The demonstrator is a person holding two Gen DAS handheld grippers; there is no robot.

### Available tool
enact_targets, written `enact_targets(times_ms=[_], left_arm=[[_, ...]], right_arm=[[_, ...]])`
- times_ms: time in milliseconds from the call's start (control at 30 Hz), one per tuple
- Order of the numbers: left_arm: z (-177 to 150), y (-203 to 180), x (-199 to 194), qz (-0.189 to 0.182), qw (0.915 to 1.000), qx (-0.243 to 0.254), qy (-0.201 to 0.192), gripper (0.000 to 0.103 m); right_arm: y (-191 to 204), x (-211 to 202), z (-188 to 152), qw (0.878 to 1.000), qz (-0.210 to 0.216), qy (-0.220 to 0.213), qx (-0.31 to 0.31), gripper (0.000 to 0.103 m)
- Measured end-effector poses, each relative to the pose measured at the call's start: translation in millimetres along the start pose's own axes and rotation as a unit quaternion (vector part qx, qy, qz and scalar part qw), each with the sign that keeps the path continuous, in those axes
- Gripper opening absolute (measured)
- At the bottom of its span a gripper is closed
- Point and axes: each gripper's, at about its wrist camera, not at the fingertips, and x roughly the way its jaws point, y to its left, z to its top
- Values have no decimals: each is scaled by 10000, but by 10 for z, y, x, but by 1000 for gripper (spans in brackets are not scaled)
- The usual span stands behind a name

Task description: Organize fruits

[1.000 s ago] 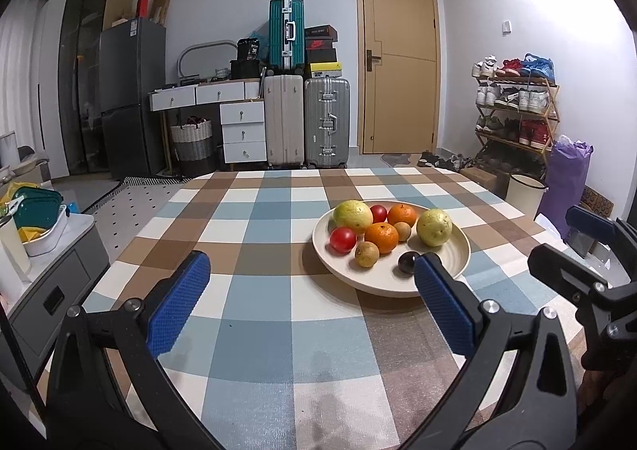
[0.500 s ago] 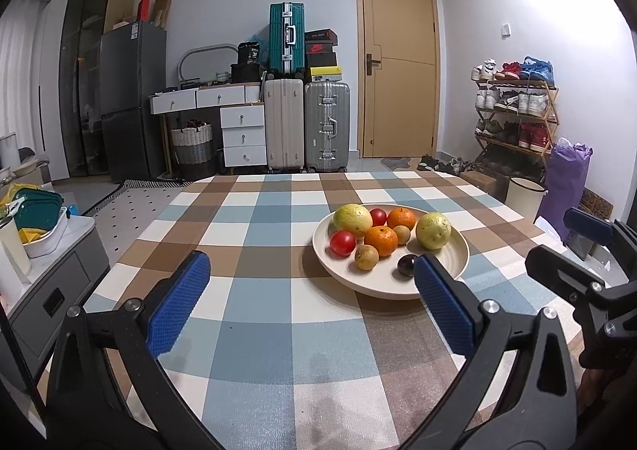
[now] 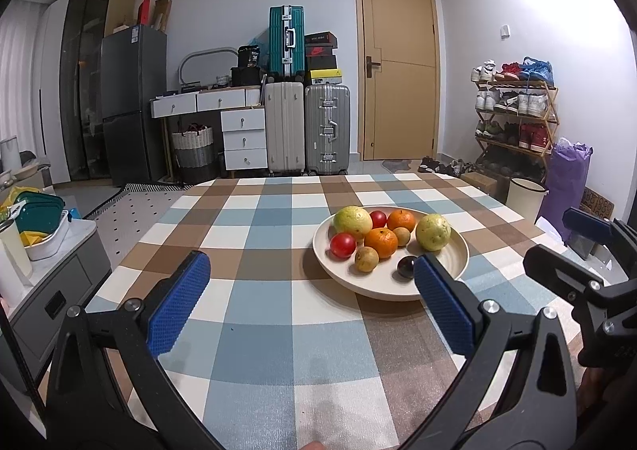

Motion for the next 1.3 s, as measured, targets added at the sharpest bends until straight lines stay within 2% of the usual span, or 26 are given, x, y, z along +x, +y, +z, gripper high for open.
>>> enact_targets(times_ms=[1300], left_arm=[[-47, 6, 4, -22, 10000, 11, -28, 102]], right_arm=[[1, 5, -16, 10000, 2, 6, 13, 103]])
